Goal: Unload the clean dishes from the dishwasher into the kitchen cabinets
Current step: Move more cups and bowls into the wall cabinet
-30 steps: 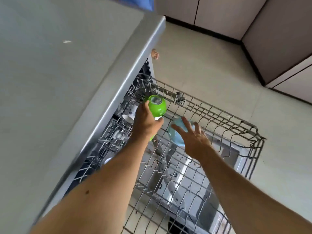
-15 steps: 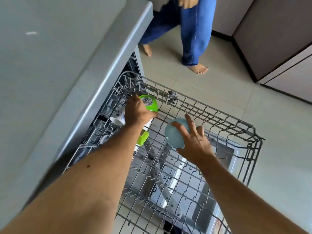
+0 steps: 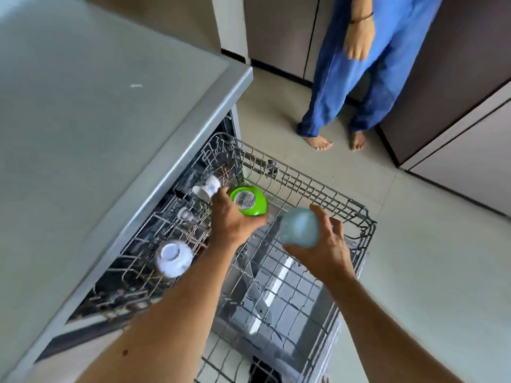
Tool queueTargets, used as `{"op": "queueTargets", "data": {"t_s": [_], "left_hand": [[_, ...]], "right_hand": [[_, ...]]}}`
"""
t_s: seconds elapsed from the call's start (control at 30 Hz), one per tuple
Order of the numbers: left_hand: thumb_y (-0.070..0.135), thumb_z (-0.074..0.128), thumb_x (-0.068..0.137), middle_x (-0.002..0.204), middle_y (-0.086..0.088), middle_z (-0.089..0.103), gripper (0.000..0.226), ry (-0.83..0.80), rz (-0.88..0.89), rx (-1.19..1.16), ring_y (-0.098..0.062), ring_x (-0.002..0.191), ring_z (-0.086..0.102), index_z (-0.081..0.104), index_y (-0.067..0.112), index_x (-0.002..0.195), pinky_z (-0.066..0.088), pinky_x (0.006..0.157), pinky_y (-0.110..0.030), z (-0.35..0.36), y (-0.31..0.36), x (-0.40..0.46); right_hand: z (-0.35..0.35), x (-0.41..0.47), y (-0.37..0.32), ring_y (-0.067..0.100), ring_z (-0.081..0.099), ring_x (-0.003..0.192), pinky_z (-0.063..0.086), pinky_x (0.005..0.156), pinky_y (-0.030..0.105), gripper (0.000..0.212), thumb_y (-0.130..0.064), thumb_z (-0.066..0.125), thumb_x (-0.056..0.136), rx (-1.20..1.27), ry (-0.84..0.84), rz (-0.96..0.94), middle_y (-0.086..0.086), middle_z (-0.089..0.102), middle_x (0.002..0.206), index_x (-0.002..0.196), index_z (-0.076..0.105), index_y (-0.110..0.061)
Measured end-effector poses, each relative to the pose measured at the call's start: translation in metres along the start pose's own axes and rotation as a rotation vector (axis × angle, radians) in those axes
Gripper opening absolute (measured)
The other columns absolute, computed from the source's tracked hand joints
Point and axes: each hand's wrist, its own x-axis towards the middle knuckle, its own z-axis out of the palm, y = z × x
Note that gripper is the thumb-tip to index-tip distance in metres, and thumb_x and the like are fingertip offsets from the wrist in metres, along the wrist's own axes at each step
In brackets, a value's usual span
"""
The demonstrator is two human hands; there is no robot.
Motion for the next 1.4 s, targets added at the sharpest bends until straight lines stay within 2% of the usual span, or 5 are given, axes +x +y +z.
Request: {"op": "queueTargets", "data": {"t_s": [0.27, 0.5, 0.9, 1.1, 1.4], "left_hand": [[0.036, 0.098, 0.041, 0.102, 0.019, 0.053, 0.103, 0.131, -0.033, -0.325, 0.004, 0.092, 0.056, 0.040, 0.022, 0.125, 0.043, 0.082, -0.003, -0.041, -0.003, -0.180], [0.053, 0.091, 0.036, 0.107, 0.015, 0.062, 0.098, 0.309, -0.085, -0.299, -0.004, 0.096, 0.062, 0.047, 0.035, 0.122, 0.055, 0.088, -0.033, -0.086, -0.027, -0.321], [0.041, 0.096, 0.046, 0.131, 0.003, 0.034, 0.112, 0.822, -0.142, -0.252, -0.012, 0.115, 0.045, 0.036, 0.020, 0.139, 0.041, 0.091, -0.020, -0.237, -0.091, -0.429], [0.044, 0.094, 0.046, 0.136, 0.002, 0.042, 0.117, 0.975, -0.187, -0.316, -0.019, 0.124, 0.045, 0.034, 0.020, 0.143, 0.044, 0.106, -0.038, -0.329, -0.148, -0.468], [0.051, 0.093, 0.036, 0.121, 0.008, 0.054, 0.110, 1.134, -0.132, -0.350, -0.012, 0.107, 0.055, 0.039, 0.029, 0.131, 0.052, 0.090, -0.028, -0.506, -0.238, -0.521]], "right_hand": [[-0.050, -0.092, -0.015, 0.032, 0.062, 0.105, 0.053, 0.080, 0.039, 0.099, -0.070, 0.078, 0.056, -0.039, -0.124, -0.137, 0.001, 0.053, 0.133, 0.139, 0.029, -0.048], [-0.079, -0.184, -0.040, 0.036, 0.067, 0.101, 0.057, 0.085, 0.044, 0.105, -0.066, 0.086, 0.053, -0.104, -0.198, -0.291, 0.008, 0.062, 0.124, 0.135, 0.028, -0.036], [-0.073, -0.267, -0.179, 0.031, 0.064, 0.098, 0.058, 0.083, 0.050, 0.099, -0.070, 0.080, 0.052, -0.034, -0.155, -0.650, 0.005, 0.058, 0.122, 0.132, 0.031, -0.039], [-0.012, -0.342, -0.284, 0.036, 0.062, 0.106, 0.054, 0.088, 0.046, 0.098, -0.061, 0.083, 0.059, 0.057, -0.178, -0.789, 0.006, 0.058, 0.127, 0.136, 0.032, -0.031], [0.066, -0.461, -0.461, 0.023, 0.060, 0.101, 0.052, 0.085, 0.034, 0.093, -0.063, 0.083, 0.059, 0.285, -0.219, -0.966, -0.006, 0.058, 0.117, 0.132, 0.034, -0.033]]}}
